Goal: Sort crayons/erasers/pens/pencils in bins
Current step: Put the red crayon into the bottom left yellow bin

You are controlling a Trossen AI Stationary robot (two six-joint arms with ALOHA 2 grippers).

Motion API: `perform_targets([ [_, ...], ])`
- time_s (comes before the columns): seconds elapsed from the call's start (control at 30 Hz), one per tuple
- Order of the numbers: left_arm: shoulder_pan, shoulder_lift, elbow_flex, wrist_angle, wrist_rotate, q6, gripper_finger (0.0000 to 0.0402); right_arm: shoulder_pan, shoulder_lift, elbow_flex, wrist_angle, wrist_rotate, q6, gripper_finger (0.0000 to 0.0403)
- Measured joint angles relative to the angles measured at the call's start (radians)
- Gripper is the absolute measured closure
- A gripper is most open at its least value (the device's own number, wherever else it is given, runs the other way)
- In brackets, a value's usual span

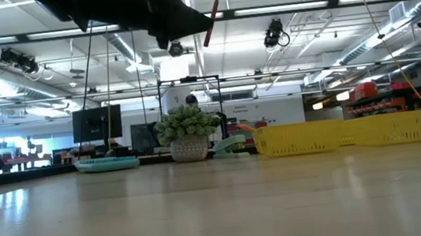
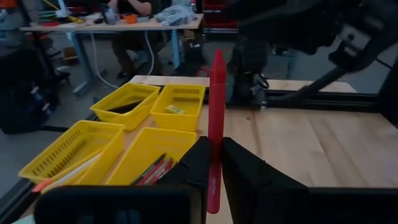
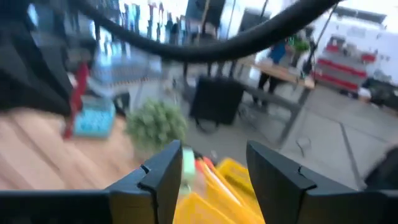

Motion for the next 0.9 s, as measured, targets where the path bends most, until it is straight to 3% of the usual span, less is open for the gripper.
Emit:
perform_targets([
  [0.17,0.034,0.0,0.0,0.008,0.004,-0.002,0.0369,-0.131,-0.041,0.0,0.103,-0.239,-0.307,0.0217],
  [0.4,0.071,0.0,0.0,-0.006,0.072,0.002,0.0355,-0.295,-0.055,0.0,0.515,-0.768,-0.935,0.0217],
  [0.5,0.085,0.0,0.0,-0.006,0.085,0.012,0.0356,-0.313,-0.062,0.0,0.658,-0.818,-1.075,0.0217],
  [0.73,0.109,0.0,0.0,0.0,0.095,0.055,0.0368,-0.349,-0.076,0.001,0.797,-0.821,-1.173,0.0217],
  [0.9,0.126,0.002,0.0,0.014,0.133,0.055,0.0353,-0.393,-0.064,0.001,0.935,-0.943,-1.208,0.0217],
])
